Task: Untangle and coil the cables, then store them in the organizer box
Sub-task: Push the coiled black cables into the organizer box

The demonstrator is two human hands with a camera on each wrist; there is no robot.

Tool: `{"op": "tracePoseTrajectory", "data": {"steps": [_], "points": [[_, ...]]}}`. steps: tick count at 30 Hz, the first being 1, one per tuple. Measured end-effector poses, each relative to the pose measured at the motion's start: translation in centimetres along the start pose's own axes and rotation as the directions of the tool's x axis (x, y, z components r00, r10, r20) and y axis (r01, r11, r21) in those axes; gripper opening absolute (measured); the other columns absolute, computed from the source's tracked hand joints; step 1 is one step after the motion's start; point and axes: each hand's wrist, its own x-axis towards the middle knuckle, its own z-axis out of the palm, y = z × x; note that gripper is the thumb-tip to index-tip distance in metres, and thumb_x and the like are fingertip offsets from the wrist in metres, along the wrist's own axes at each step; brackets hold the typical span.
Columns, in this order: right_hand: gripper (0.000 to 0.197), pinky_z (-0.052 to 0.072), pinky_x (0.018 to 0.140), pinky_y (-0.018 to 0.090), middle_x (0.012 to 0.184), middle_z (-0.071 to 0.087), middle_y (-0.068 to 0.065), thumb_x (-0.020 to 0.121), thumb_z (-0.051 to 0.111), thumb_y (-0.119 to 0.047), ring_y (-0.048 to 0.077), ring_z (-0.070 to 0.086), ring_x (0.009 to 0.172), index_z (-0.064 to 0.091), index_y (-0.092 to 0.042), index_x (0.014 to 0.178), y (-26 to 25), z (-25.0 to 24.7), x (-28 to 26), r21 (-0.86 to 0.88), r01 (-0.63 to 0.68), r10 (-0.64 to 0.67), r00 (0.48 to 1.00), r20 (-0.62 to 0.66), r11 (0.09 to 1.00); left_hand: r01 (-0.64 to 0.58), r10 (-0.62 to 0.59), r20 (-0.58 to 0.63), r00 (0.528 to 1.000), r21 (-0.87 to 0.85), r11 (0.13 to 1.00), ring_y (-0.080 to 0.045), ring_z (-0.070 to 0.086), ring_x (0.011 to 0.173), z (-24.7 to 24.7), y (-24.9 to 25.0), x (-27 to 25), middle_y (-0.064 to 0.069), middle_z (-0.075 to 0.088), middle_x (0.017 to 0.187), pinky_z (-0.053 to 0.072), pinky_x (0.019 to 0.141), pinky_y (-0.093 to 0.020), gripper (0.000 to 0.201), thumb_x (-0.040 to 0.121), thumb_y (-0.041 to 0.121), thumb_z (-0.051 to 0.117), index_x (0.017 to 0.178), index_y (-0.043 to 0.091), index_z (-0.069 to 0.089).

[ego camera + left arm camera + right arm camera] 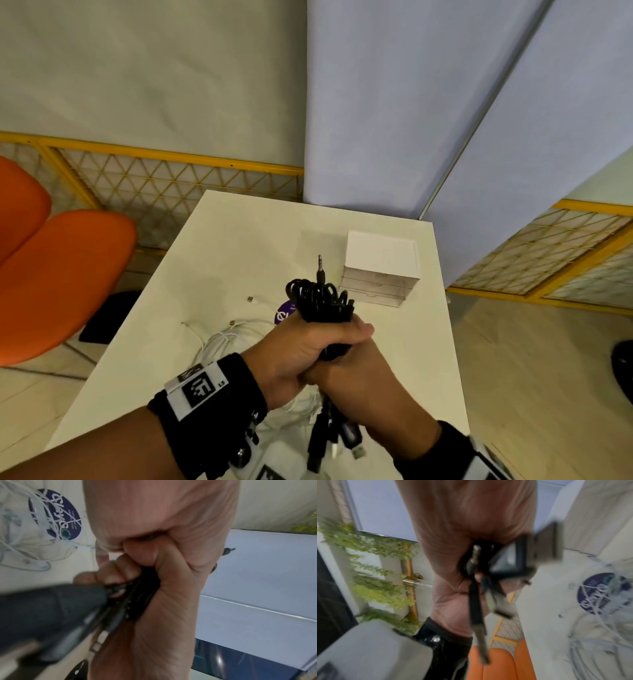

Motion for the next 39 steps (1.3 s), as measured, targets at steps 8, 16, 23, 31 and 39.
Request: {"op": "tracePoseTrajectory", "data": {"steps": [8,16,23,31,39], "points": [[0.049,0.051,0.096,0.026,0.116,0.069,-0.013,0.083,0.067,-0.057,0.001,0.064,0.107,0.059,-0.037,0.127,5.1,-5.4,4.0,-0.088,-0.133,0.156,0.915,0.372,0.987,-0.028,-0.022,-0.356,0.934,-0.134,0.991,-0.028,0.068,0.07,-3.0,-1.8,2.5,-0.015,0.064,0.068,0.056,0.06,-0.03,0.025,0.078,0.019,0.075,0.071,-0.002,0.063],[0.067,0.051,0.072,0.035,0.08,0.059,0.0,0.092,0.052,-0.021,0.023,0.059,0.077,0.023,-0.031,0.151,13.3,-9.5,12.7,-0.605,-0.317,0.192,0.945,-0.263,0.731,0.076,-0.141,-0.431,0.891,-0.166,0.983,-0.024,0.049,0.049,-7.5,-3.1,1.9,-0.014,0.048,0.059,0.056,0.064,-0.042,0.029,0.076,0.021,0.075,0.062,0.005,0.056],[0.072,0.045,0.065,0.031,0.091,0.061,0.0,0.089,0.048,-0.017,0.02,0.056,0.076,0.018,-0.03,0.154,14.3,-9.9,15.2,-0.739,-0.354,0.15,0.932,-0.33,0.573,0.128,-0.153,-0.375,0.914,-0.092,0.988,-0.021,0.032,0.041,-9.8,-2.4,2.8,-0.007,0.029,0.049,0.044,0.048,-0.034,0.041,0.075,0.013,0.074,0.049,0.014,0.042],[0.041,0.052,0.074,0.035,0.1,0.067,0.003,0.094,0.048,-0.025,0.026,0.065,0.086,0.039,-0.022,0.135,15.2,-9.2,15.8,-0.769,-0.352,0.029,0.916,-0.399,0.534,0.126,-0.145,-0.298,0.943,-0.083,0.989,-0.018,0.025,0.037,-10.3,-2.3,4.8,-0.007,0.027,0.047,0.035,0.043,-0.029,0.04,0.079,0.004,0.068,0.053,0.014,0.04],[0.032,0.038,0.061,0.031,0.073,0.056,-0.004,0.097,0.047,-0.027,0.022,0.054,0.067,0.041,-0.02,0.128,15.6,-8.3,14.7,-0.753,-0.401,0.058,0.897,-0.438,0.522,0.116,-0.143,-0.296,0.944,-0.107,0.988,-0.019,0.029,0.037,-9.9,-2.1,6.4,-0.006,0.027,0.046,0.038,0.046,-0.032,0.044,0.081,0.002,0.066,0.049,0.015,0.038]]}}
